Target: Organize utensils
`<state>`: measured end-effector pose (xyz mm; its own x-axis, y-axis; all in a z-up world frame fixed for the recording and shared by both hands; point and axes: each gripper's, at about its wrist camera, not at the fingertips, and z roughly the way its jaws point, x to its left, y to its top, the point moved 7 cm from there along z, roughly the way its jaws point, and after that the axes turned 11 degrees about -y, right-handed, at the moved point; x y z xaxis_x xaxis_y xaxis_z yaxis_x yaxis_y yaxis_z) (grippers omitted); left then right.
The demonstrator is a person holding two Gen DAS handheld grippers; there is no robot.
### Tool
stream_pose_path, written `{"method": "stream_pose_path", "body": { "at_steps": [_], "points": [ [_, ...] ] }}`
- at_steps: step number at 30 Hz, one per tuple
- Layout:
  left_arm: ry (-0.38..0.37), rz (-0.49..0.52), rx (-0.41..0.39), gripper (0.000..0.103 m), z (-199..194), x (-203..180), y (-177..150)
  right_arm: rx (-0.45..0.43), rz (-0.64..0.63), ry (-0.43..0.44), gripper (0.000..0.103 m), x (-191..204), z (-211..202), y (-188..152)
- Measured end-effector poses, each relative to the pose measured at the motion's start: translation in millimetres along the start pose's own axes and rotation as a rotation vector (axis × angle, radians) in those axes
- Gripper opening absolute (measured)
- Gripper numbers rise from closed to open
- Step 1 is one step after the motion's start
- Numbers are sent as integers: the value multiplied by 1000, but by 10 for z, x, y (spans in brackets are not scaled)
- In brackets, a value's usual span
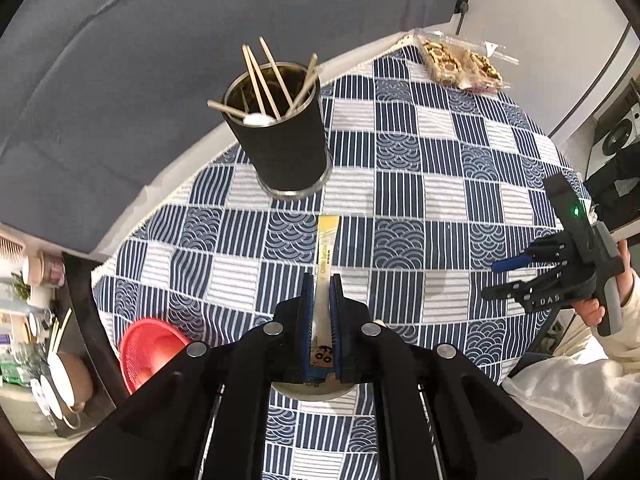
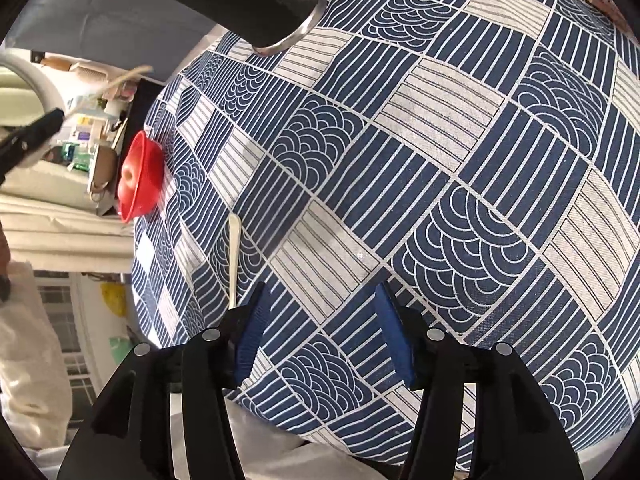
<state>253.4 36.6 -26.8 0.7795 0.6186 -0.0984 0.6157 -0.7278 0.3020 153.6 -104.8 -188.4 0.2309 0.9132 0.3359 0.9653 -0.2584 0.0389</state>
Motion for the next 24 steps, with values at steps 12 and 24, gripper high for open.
{"method": "stream_pose_path", "body": {
  "at_steps": [12, 24],
  "points": [
    [-21, 52, -30, 8, -136, 53, 172, -118, -6, 94, 58, 563, -300, 553],
    [-37, 72, -39, 8, -175, 203, 181, 40, -198, -194, 64, 1153, 319, 152]
  ]
}}
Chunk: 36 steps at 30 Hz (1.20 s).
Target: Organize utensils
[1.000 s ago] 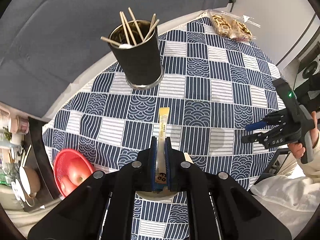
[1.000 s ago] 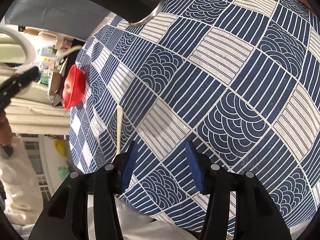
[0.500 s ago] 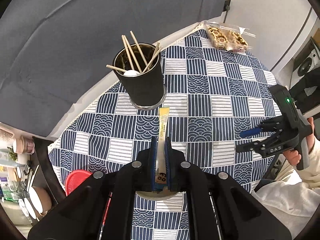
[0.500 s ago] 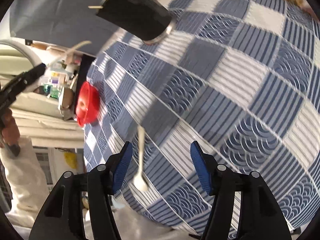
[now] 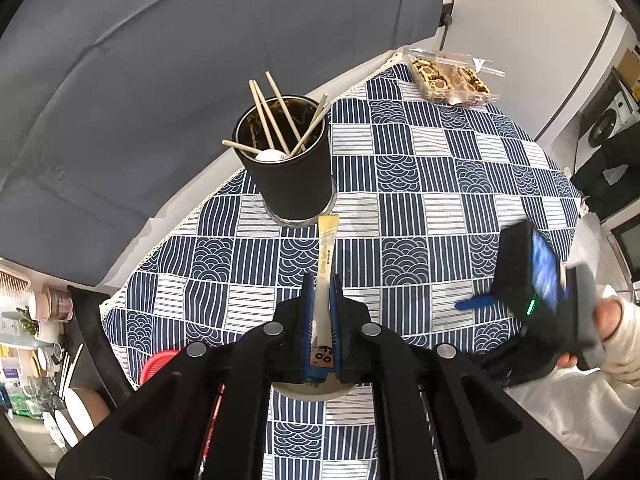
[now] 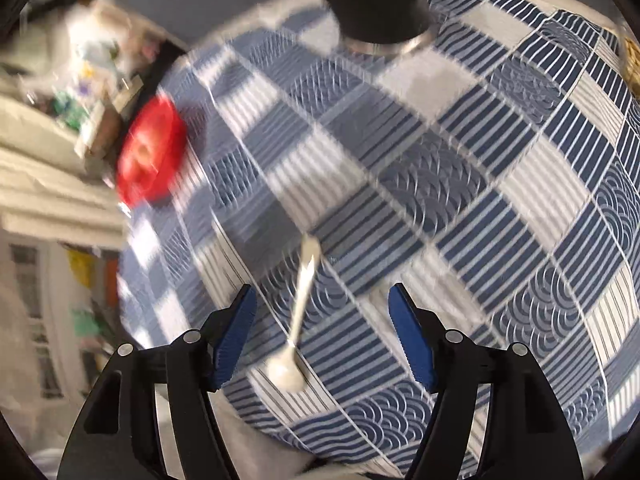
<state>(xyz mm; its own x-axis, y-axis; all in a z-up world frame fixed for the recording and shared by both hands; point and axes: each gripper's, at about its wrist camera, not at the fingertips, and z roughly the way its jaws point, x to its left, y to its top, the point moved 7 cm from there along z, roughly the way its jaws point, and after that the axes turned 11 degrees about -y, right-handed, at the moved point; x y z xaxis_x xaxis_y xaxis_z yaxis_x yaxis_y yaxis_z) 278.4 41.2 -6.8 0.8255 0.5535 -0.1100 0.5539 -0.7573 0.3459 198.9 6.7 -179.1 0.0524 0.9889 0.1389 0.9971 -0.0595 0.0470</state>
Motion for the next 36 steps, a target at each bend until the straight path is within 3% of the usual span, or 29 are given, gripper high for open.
{"method": "stream_pose_path", "body": {
  "at_steps": [7, 13, 15, 16, 17, 18, 23, 27, 28, 33, 36],
  "points": [
    [-21, 24, -10, 8, 29, 146, -89, 135, -32, -117, 64, 324, 462, -322],
    [-38, 29, -24, 8, 56, 279, -189, 158, -46, -259, 61, 462, 675, -432],
    [-41, 29, -28, 8, 66, 307, -215, 130, -84, -357, 46, 492, 675, -468],
    [-48, 31, -31, 8, 72, 317, -231, 122, -86, -355, 40, 514, 673, -487],
    [-51, 34, -34, 8, 77, 321, -242, 119, -83, -354, 21, 509, 664, -501],
    [-54, 36, -37, 8, 81, 319, -250, 124, -72, -340, 9, 494, 666, -516],
    [-74, 47, -49, 8, 85, 306, -279, 170, 120, -104, 8, 267, 628, -533],
    [-75, 53, -57, 8, 70, 312, -286, 154, 215, 37, 8, 113, 459, -516],
    [-78, 50, -60, 8, 64, 319, -285, 153, 263, 109, 8, 54, 412, -512],
    [-80, 54, -71, 8, 40, 319, -296, 136, 372, 252, 7, -77, 261, -461],
    [-76, 61, -74, 8, 21, 320, -319, 145, 445, 395, 7, -105, 199, -462]
  ]
}}
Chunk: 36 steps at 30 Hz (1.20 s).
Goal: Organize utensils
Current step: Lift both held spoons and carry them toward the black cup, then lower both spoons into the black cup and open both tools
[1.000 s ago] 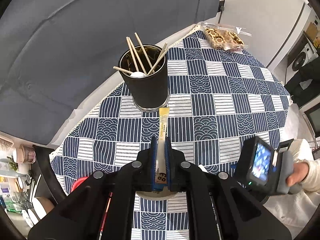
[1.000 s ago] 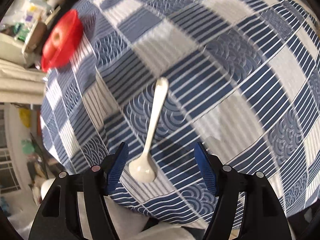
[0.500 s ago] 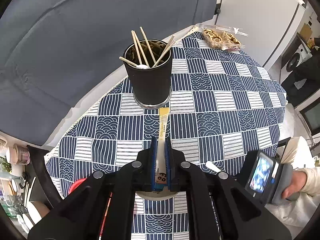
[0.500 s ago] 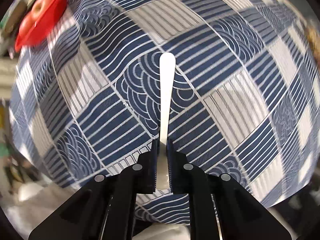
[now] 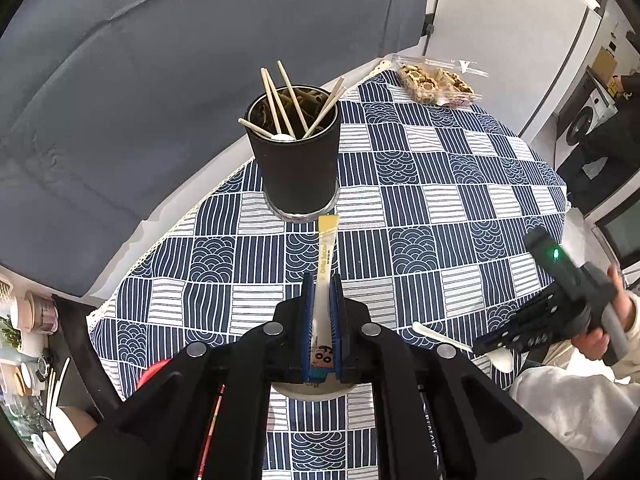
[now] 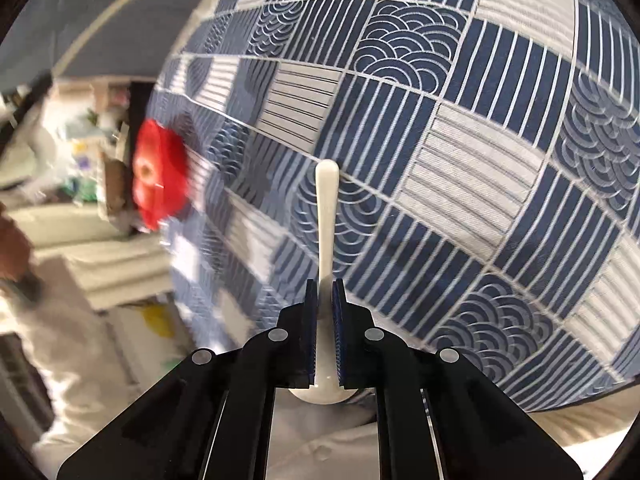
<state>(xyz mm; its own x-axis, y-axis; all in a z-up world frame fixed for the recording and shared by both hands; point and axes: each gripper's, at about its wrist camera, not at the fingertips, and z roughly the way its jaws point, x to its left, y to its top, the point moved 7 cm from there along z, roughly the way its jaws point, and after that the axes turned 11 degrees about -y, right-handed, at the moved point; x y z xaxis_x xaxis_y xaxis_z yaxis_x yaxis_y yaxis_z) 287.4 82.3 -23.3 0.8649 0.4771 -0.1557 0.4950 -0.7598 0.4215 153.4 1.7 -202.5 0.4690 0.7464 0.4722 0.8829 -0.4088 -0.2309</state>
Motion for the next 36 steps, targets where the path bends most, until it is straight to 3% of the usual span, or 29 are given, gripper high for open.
{"method": "stream_pose_path", "body": {
  "at_steps": [6, 9, 20, 36],
  "points": [
    [3, -12, -7, 8, -53, 25, -18, 49, 75, 195, 7, 103, -149, 77],
    [1, -19, -9, 8, -86, 24, -20, 58, 88, 234, 7, 126, -214, 105],
    [47, -88, -6, 8, -168, 62, 88, 38, 6, 259, 7, 267, -815, 525],
    [81, -184, 24, 8, -183, -31, 707, 56, -181, 208, 7, 668, -1888, 1399]
  ]
}}
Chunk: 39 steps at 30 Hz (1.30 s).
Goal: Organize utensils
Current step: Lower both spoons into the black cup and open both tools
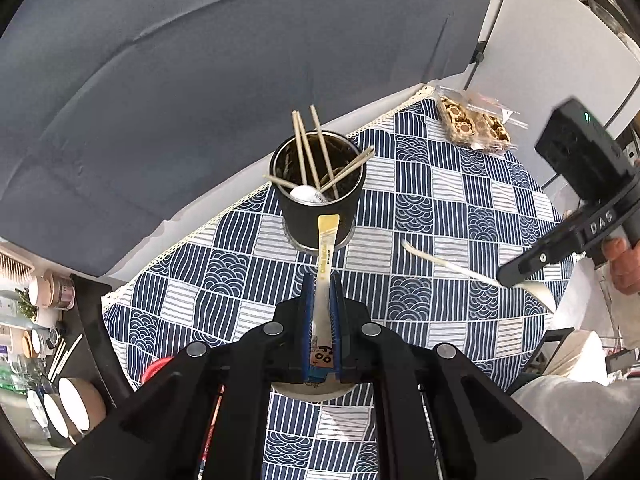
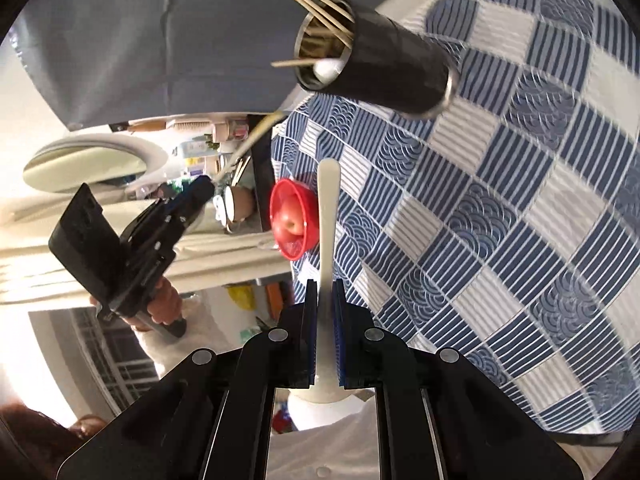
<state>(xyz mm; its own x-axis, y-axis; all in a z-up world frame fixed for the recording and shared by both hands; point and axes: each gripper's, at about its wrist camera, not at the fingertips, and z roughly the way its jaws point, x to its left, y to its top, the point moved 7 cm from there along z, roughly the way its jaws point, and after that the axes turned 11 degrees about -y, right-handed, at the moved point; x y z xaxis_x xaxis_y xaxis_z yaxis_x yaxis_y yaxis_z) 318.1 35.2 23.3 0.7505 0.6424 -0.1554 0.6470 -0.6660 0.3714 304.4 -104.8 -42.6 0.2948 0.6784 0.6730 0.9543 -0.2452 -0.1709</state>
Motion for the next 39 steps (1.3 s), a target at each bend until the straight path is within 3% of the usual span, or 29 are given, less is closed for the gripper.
{"method": "stream_pose_path", "body": {
  "at_steps": [8, 15, 25, 31, 32, 34, 35, 37, 39],
  "points": [
    [-17, 28, 2, 8, -51, 45, 325, -58, -4, -8, 7, 277, -306, 409],
    [-32, 104, 57, 8, 205, 139, 628, -70, 33, -28, 7, 354, -294, 735],
    [-20, 243, 171, 8, 671, 210, 862, -53, 181, -41, 7, 114, -40, 1163],
    [-18, 285, 173, 11, 860, 187, 1011, -62, 264, -57, 7, -100, 39, 1424],
    [-19, 289, 165, 14, 873, 179, 1025, -67, 268, -68, 7, -126, 47, 1460],
    [-12, 285, 133, 39, 884, 199, 1053, -71, 273, -47, 7, -135, 66, 1540],
    [-7, 282, 119, 42, 874, 208, 1052, -73, 263, -38, 7, -113, 67, 1566],
    [-14, 255, 77, 63, 816, 238, 1030, -97, 233, -51, 11, -53, 37, 1610],
    [-39, 213, 37, 74, 745, 278, 992, -117, 205, -50, 11, 9, -10, 1598]
  ]
}}
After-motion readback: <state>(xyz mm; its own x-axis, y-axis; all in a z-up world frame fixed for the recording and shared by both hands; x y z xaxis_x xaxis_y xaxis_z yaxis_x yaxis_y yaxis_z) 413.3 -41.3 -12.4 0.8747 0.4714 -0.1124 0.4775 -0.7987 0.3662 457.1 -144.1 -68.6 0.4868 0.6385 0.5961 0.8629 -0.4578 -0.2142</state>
